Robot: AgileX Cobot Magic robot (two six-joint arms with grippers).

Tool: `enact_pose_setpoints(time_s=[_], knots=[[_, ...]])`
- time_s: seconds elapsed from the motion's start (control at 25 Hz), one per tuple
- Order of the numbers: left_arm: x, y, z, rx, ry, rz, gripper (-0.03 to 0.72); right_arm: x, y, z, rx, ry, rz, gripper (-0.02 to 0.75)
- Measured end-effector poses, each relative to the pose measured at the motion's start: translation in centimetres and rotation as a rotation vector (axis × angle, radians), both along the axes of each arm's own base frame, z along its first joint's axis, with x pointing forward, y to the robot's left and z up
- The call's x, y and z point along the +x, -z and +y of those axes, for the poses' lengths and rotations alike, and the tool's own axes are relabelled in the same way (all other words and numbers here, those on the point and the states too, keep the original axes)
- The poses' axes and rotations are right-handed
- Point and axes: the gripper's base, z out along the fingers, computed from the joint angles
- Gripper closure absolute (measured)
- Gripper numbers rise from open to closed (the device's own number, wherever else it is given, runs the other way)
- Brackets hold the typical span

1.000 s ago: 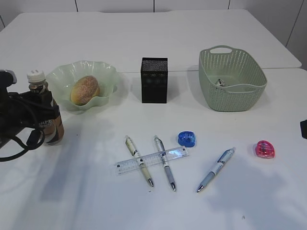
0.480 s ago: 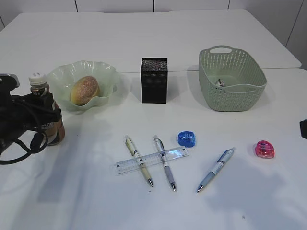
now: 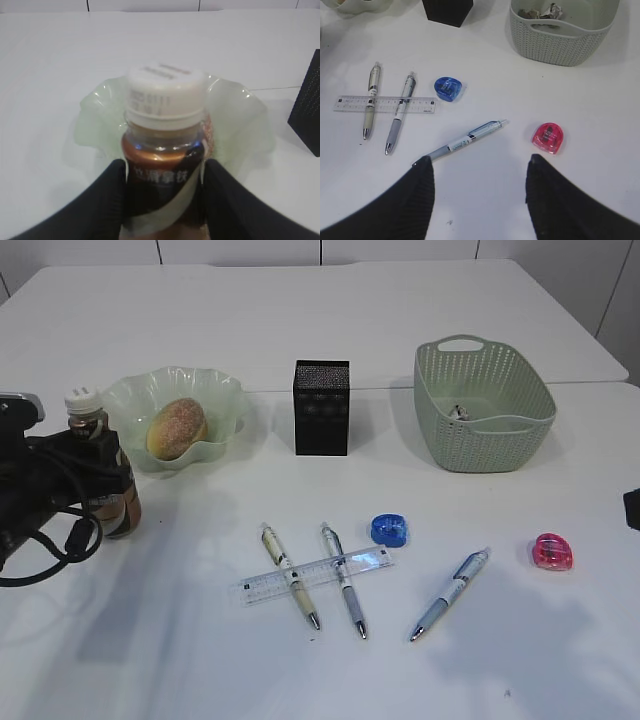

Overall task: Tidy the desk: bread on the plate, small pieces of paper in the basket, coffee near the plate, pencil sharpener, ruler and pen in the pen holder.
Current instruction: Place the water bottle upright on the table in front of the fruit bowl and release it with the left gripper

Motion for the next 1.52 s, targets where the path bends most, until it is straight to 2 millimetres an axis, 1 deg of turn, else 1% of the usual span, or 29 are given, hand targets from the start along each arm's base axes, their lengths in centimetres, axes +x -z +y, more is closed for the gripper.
enact_pose_setpoints(time_s=[0.28,0.52,0.6,0.8,1.0,1.2,1.28,1.4,1.52], knots=[[0.1,-0.3,0.0,-0.002,0.000,-0.034,0.258,0.0,0.0,0.0,0.000,-0.001,0.000,0.278],[0.1,-0.3,0.0,-0.002,0.000,-0.035,0.237,0.0,0.0,0.0,0.000,-0.001,0.000,0.278],[0.1,-0.3,0.0,-0.002,0.001,-0.035,0.218,0.0,0.0,0.0,0.000,-0.001,0.000,0.278],[0.1,-0.4,0.0,-0.003,0.000,-0.046,0.143,0.0,0.0,0.0,0.000,-0.001,0.000,0.278],[0.1,-0.6,0.0,-0.004,0.001,-0.034,0.127,0.0,0.0,0.0,0.000,-0.001,0.000,0.278],[0.0,-1.9,-0.1,-0.016,0.011,0.017,0.125,0.0,0.0,0.0,0.000,-0.001,0.000,0.278],[0.2,-2.8,-0.3,-0.023,0.018,0.034,0.126,0.0,0.0,0.0,0.001,-0.002,-0.001,0.278],[0.3,-4.6,-0.4,-0.013,0.033,0.040,0.126,0.0,0.0,0.0,0.001,-0.002,-0.001,0.278],[0.3,-6.4,-0.6,0.015,0.059,0.082,0.126,0.0,0.0,0.0,0.001,-0.002,-0.001,0.278]])
